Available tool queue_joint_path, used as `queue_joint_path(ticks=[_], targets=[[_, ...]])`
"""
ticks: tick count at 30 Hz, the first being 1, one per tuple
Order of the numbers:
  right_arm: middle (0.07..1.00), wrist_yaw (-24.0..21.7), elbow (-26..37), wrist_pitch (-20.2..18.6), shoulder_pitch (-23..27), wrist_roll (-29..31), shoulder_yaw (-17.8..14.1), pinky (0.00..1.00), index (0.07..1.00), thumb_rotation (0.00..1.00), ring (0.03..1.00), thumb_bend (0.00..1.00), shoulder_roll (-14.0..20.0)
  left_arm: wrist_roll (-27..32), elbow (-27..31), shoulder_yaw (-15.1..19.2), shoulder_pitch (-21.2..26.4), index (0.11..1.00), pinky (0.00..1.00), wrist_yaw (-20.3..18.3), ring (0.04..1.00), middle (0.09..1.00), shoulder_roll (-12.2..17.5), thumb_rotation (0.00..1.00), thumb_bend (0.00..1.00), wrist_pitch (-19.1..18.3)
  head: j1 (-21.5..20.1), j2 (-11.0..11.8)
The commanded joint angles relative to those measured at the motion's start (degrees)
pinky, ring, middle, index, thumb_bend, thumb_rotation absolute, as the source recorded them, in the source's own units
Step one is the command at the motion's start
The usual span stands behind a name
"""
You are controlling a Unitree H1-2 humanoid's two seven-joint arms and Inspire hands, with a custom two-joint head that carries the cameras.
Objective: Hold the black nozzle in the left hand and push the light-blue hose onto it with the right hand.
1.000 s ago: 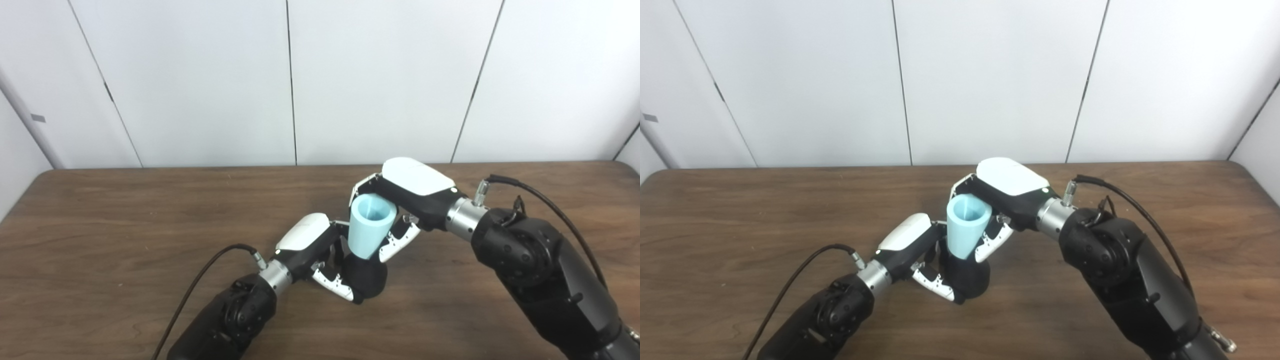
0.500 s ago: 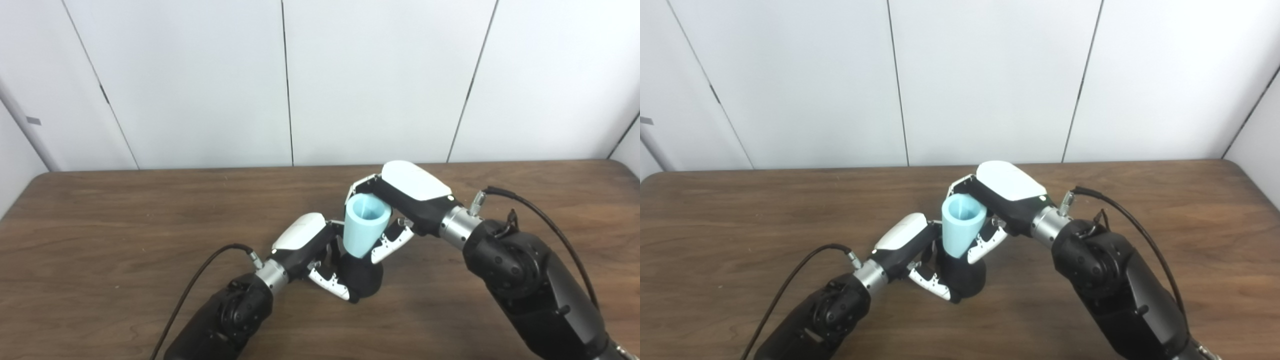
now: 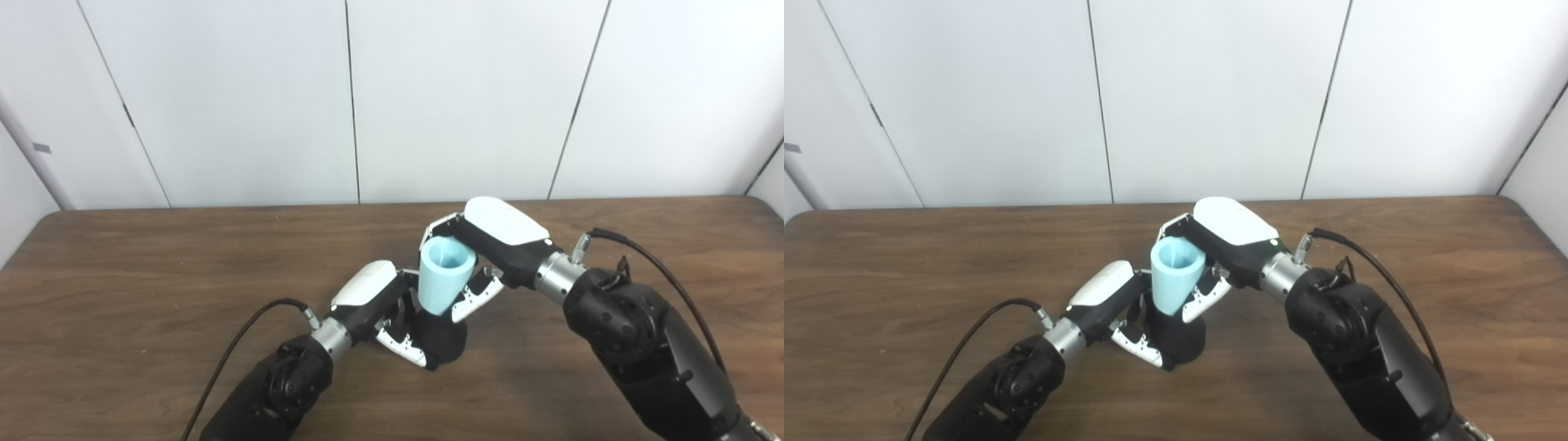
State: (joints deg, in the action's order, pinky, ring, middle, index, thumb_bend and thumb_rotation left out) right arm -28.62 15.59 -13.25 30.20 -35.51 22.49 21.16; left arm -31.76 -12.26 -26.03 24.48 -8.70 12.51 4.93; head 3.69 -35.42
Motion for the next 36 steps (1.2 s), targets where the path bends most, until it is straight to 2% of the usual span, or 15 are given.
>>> queue_joint_path(ticks=[1, 6, 12, 19, 25, 30, 36], targets=[[0.462, -4.3, -2.3, -0.4, -1.7, -0.5, 3.0, 0.31, 0.53, 0.0, 0.391, 0.51, 0.8, -3.0, -1.7, -0.3, -1.7, 0.488, 0.36, -1.4, 0.427, 0.443, 1.9, 0.0, 0.53, -3.3, 0.1, 0.0], [0.465, -5.5, -2.3, -0.9, -1.7, -1.0, 4.2, 0.32, 0.529, 0.0, 0.392, 0.51, 1.3, -3.4, -1.7, -0.3, -1.8, 0.488, 0.35, -1.1, 0.427, 0.442, 1.8, 0.0, 0.53, -3.4, 0.0, 0.3], [0.5, -9.6, -1.4, -4.1, -0.3, -0.9, 6.4, 0.36, 0.492, 0.0, 0.422, 0.52, 3.1, -3.4, -0.6, -0.1, -1.7, 0.487, 0.38, -1.6, 0.435, 0.445, 1.9, 0.0, 0.53, -4.1, 0.2, 0.2], [0.489, -8.4, -1.5, -4.6, -0.5, -0.3, 6.6, 0.37, 0.495, 0.0, 0.425, 0.52, 3.1, -3.4, -0.1, 0.1, -2.0, 0.488, 0.38, -1.4, 0.442, 0.447, 2.3, 0.0, 0.53, -4.3, 0.1, -0.1], [0.476, -8.1, -0.6, -4.8, -0.3, 0.2, 5.6, 0.35, 0.506, 0.0, 0.41, 0.52, 3.4, -3.2, 0.5, 0.5, -2.3, 0.491, 0.38, -1.5, 0.446, 0.441, 2.7, 0.0, 0.53, -4.3, 0.0, -0.4], [0.455, -8.6, 1.4, -7.0, 0.2, 0.8, 4.7, 0.32, 0.528, 0.0, 0.395, 0.51, 3.9, -3.0, 0.6, 0.8, -2.5, 0.491, 0.33, -1.4, 0.409, 0.43, 2.8, 0.0, 0.53, -4.0, -0.4, -0.6], [0.46, -6.9, 3.9, -8.4, -0.2, 1.9, 1.9, 0.34, 0.529, 0.0, 0.399, 0.51, 4.3, -3.0, 0.4, 0.9, -2.4, 0.49, 0.33, -1.4, 0.419, 0.435, 2.8, 0.0, 0.53, -4.0, -0.4, -0.6]])
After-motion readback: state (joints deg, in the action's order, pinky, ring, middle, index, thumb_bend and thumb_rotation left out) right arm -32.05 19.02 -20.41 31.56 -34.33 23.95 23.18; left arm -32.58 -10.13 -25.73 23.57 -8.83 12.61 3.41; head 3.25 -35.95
